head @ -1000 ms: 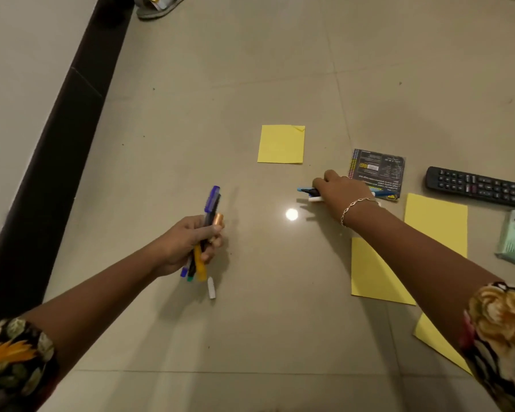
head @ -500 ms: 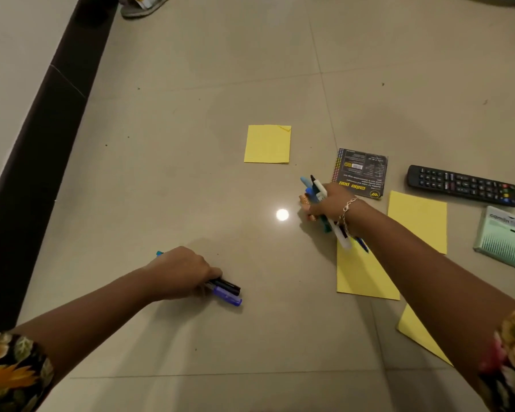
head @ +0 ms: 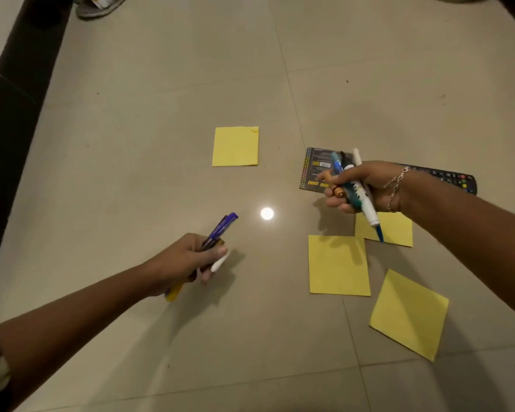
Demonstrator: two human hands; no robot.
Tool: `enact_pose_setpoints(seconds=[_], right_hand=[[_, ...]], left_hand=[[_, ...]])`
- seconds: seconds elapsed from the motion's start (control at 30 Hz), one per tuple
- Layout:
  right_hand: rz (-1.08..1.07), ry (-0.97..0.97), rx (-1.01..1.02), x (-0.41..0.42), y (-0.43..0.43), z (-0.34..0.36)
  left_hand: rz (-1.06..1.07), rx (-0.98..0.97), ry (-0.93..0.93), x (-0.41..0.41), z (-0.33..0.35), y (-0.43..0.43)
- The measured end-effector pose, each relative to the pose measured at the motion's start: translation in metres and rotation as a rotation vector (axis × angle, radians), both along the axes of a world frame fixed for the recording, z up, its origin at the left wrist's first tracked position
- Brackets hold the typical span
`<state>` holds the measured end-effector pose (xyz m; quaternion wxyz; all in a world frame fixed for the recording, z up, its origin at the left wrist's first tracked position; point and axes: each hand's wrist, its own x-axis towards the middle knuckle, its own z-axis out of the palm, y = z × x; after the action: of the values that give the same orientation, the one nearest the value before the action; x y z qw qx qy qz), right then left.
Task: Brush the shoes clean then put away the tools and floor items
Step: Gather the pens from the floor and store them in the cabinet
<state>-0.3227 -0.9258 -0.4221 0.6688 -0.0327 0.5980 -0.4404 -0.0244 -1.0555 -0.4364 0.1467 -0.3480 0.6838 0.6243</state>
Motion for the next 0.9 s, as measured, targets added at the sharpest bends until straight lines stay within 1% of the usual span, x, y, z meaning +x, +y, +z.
enact_pose_setpoints(seconds=[0.07, 0.2, 0.27, 0.33, 0.4, 0.47, 0.57, 0.67, 0.77, 0.9], right_hand=[[-0.026, -0.004, -0.009, -0.009, -0.001, -0.004], [-0.118, -0.043, 0.007, -0.016, 0.006, -0.003], [-0.187, -0.097, 0.024, -0.010, 0.017, 0.008], [-0.268, -0.151, 0.028, -0.002, 0.035, 0.028], [-0.343, -0.187, 0.051, 0.008, 0.054, 0.057], [-0.423, -0.216, 0.057, 0.020, 0.073, 0.097], [-0.525, -0.278, 0.056, 0.043, 0.100, 0.172], [-0.667, -0.351, 0.044, 0.067, 0.121, 0.270], [-0.741, -0.369, 0.049, 0.092, 0.138, 0.386], [-0.822, -0.334, 0.024, 0.129, 0.168, 0.519]], left_hand=[[0.107, 0.145, 0.015, -0.021, -0.001, 0.003], [0.479, 0.433, 0.044, -0.055, 0.004, 0.019], [0.611, 0.555, 0.055, -0.065, 0.018, 0.028], [0.721, 0.619, 0.103, -0.071, 0.035, 0.035], [0.795, 0.617, 0.129, -0.072, 0.062, 0.040], [0.804, 0.595, 0.118, -0.069, 0.099, 0.047], [0.725, 0.595, 0.051, -0.066, 0.174, 0.063], [0.663, 0.669, 0.007, -0.065, 0.275, 0.083], [0.591, 0.735, -0.035, -0.068, 0.383, 0.101], [0.401, 0.694, -0.003, -0.076, 0.519, 0.130]])
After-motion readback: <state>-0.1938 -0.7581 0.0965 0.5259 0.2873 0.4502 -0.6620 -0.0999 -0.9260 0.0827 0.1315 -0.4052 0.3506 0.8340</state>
